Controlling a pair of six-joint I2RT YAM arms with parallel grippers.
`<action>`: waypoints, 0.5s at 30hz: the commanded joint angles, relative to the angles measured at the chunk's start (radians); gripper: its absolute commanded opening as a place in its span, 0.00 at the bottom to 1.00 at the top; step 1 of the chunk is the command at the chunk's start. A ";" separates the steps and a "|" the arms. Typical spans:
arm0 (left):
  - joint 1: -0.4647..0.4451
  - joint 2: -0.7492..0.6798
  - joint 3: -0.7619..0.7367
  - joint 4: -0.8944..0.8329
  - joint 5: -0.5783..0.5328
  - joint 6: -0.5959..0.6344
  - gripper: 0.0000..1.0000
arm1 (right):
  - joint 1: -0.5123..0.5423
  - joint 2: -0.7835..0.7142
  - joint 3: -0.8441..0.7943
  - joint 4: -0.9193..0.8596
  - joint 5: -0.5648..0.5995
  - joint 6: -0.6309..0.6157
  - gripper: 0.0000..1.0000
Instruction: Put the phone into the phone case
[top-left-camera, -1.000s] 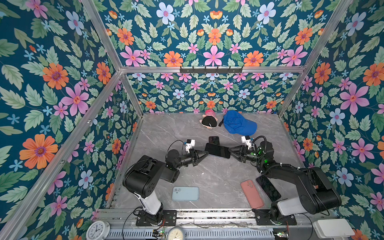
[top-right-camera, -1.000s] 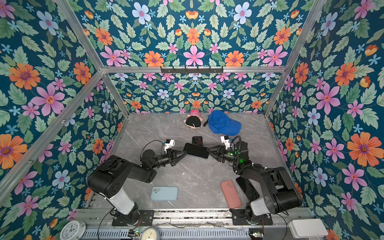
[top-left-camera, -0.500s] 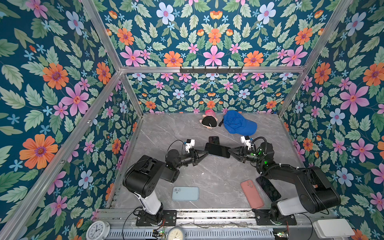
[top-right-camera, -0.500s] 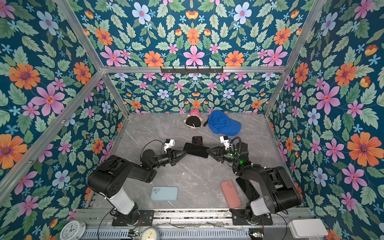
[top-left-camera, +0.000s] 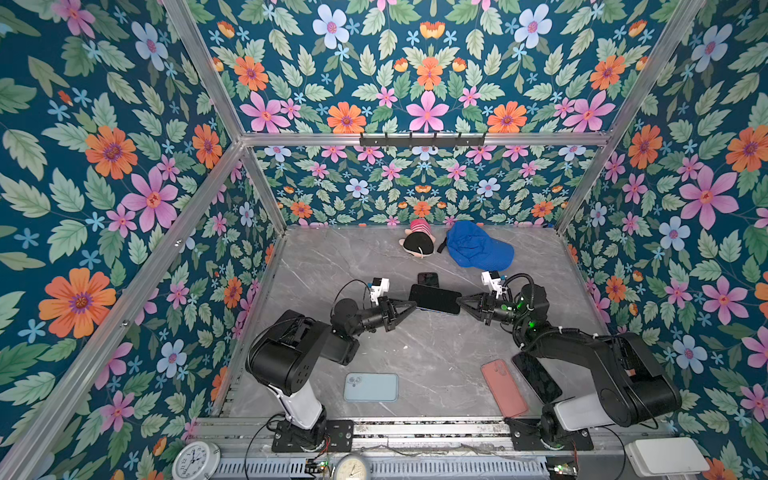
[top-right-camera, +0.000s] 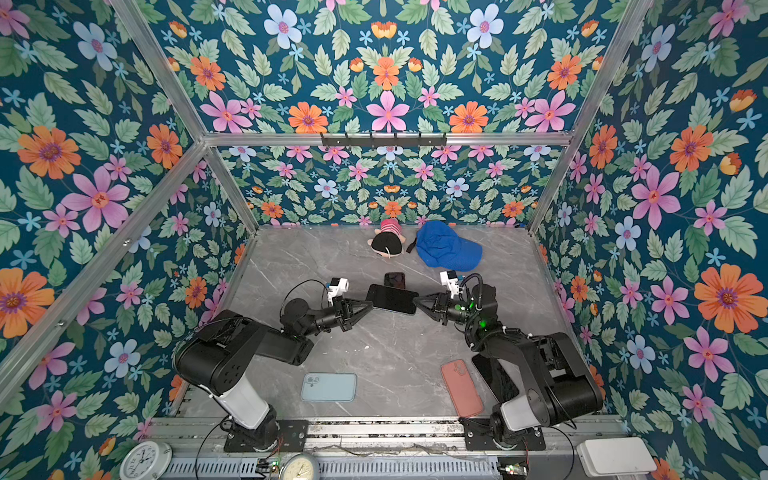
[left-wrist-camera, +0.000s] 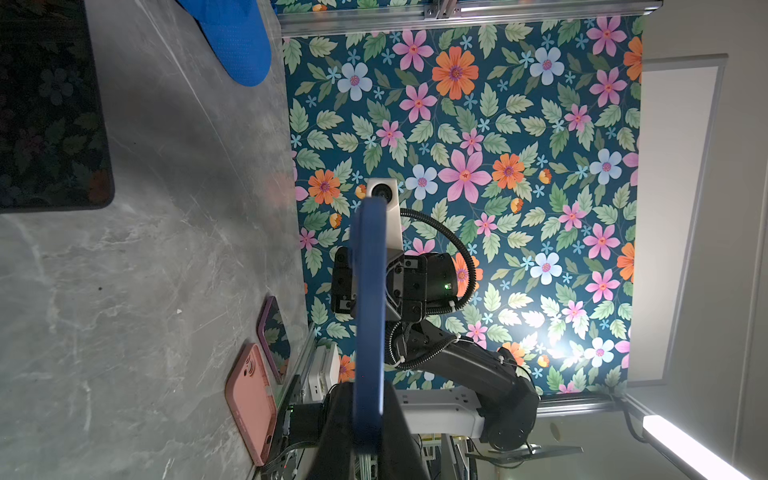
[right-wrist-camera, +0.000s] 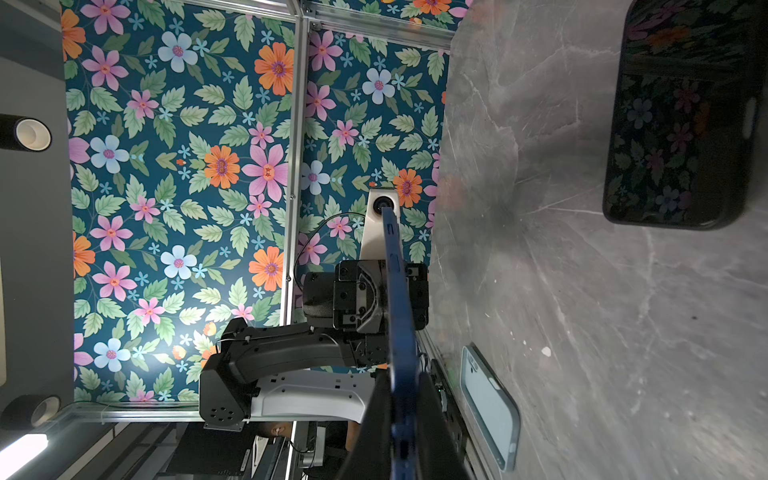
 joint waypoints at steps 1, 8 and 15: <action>-0.001 -0.014 0.001 0.001 0.008 0.044 0.00 | 0.003 -0.009 0.012 0.013 -0.004 -0.014 0.00; 0.008 -0.083 -0.021 -0.182 0.011 0.167 0.24 | 0.003 -0.036 0.031 -0.111 -0.002 -0.061 0.00; 0.015 -0.284 0.035 -0.933 -0.073 0.586 0.39 | 0.002 -0.066 0.045 -0.192 -0.004 -0.095 0.00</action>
